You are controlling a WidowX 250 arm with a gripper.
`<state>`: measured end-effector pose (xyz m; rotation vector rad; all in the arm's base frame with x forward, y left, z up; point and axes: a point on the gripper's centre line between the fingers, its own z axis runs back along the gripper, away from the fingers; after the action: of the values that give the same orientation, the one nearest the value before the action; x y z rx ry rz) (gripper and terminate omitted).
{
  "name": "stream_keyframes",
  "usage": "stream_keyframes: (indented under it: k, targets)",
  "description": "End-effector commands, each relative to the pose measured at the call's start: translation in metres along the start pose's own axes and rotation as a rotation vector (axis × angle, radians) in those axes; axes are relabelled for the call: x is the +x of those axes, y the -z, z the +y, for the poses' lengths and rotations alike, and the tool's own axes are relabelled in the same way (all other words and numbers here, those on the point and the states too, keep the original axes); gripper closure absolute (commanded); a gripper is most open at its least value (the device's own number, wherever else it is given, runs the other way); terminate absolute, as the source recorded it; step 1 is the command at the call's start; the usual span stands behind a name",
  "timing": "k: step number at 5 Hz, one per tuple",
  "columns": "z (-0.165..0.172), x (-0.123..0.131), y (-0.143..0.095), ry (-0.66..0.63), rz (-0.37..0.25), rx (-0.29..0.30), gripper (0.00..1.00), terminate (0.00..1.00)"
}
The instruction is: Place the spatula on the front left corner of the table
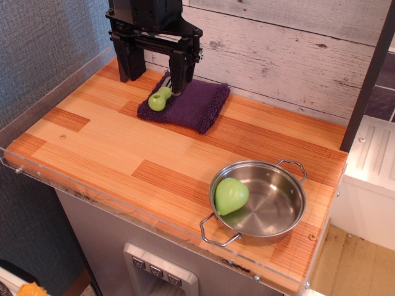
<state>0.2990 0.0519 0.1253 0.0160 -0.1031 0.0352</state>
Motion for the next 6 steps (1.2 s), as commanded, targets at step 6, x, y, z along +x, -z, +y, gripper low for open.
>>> stream_keyframes:
  k: [6]
  targets:
    - [0.032,0.06,0.052,-0.134,0.047,0.005,0.0,0.0]
